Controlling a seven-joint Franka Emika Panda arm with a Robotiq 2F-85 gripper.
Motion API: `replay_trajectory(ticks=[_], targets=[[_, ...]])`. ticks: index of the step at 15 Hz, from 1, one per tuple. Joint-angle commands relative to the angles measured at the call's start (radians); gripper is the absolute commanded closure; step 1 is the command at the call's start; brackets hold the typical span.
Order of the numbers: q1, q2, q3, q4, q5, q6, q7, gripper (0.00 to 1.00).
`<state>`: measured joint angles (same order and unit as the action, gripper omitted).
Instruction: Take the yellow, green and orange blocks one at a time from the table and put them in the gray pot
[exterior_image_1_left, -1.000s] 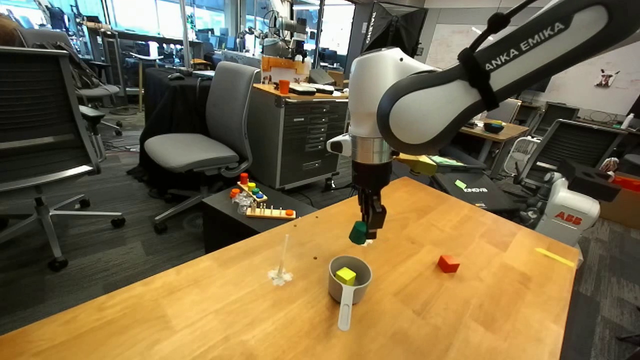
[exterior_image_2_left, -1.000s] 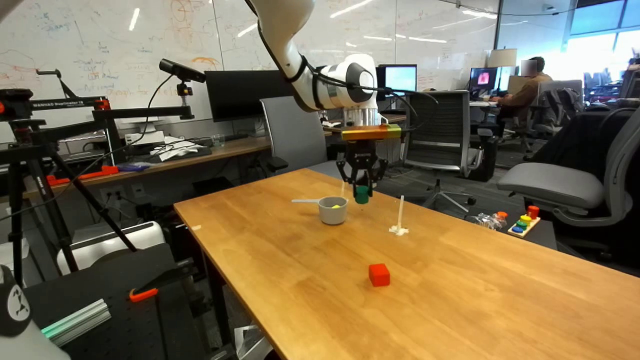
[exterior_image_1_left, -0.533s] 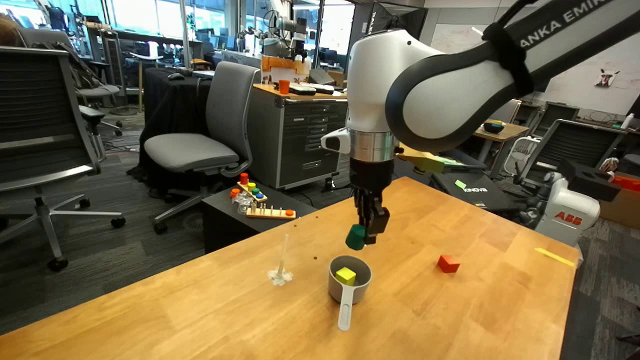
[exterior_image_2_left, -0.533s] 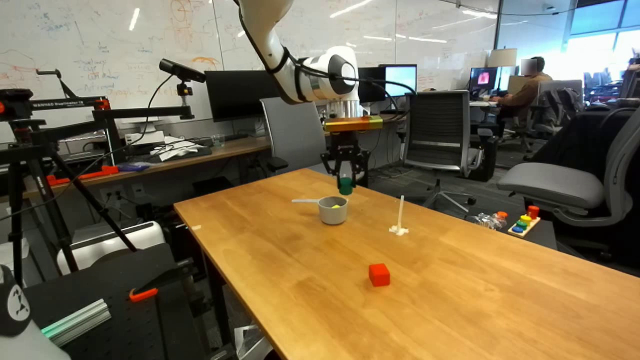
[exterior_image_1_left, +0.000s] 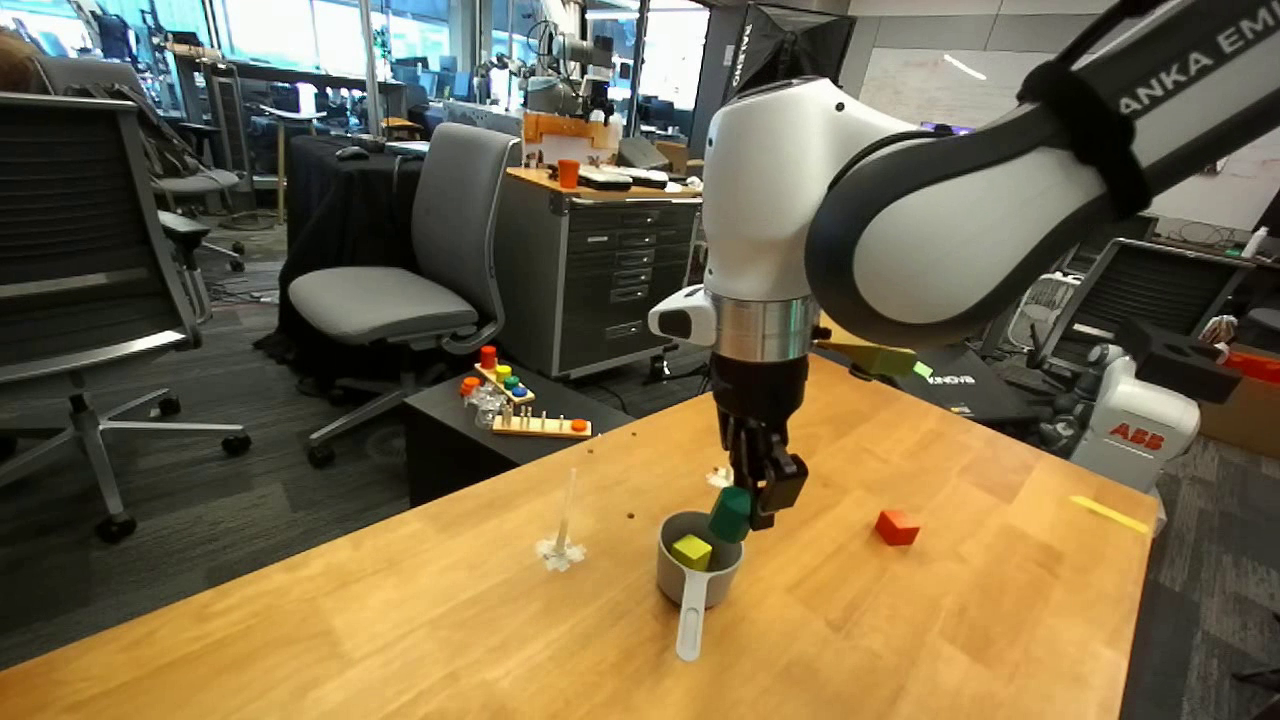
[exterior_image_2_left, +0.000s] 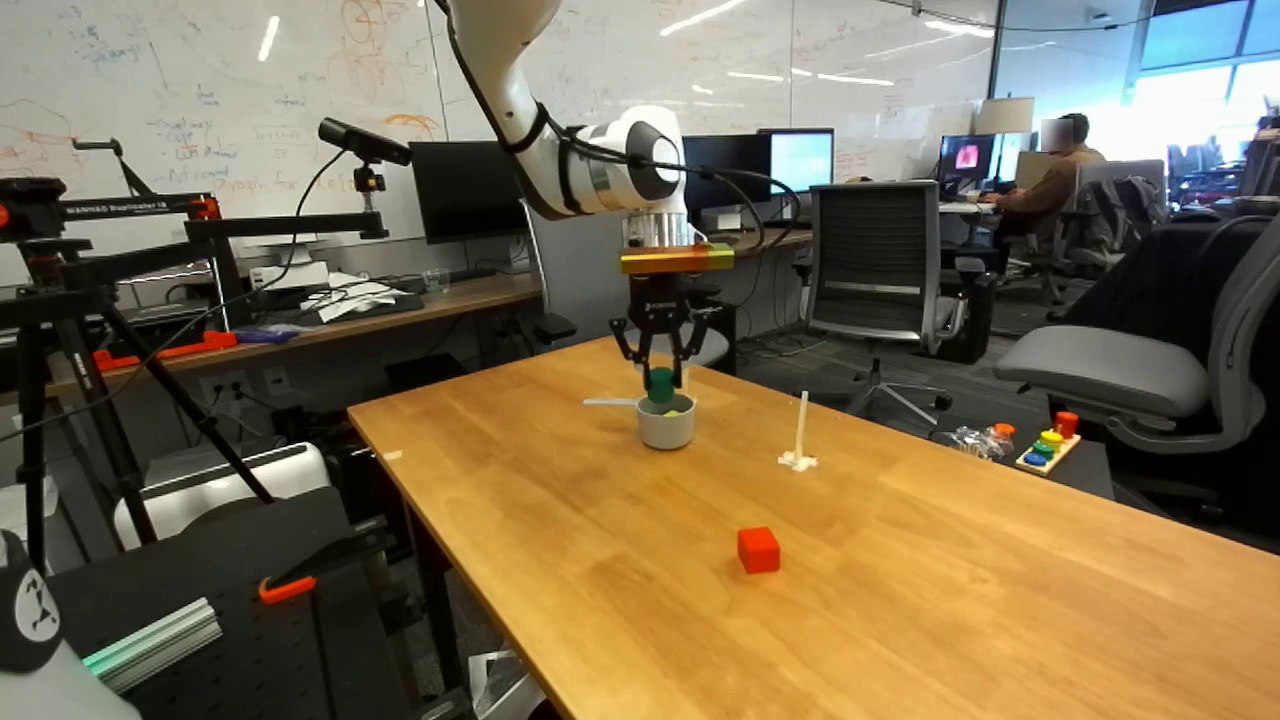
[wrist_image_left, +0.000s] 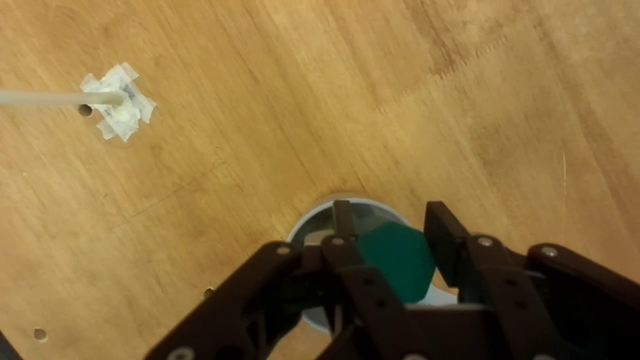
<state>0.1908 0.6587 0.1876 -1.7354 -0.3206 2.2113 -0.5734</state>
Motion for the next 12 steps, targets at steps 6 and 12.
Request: replay_trajectory(ticks=[6, 12], targets=[[0.006, -0.034, 0.006, -0.061, -0.045, 0.049, -0.012, 0.84], [0.020, -0.020, 0.009, -0.029, -0.043, 0.041, -0.008, 0.84]])
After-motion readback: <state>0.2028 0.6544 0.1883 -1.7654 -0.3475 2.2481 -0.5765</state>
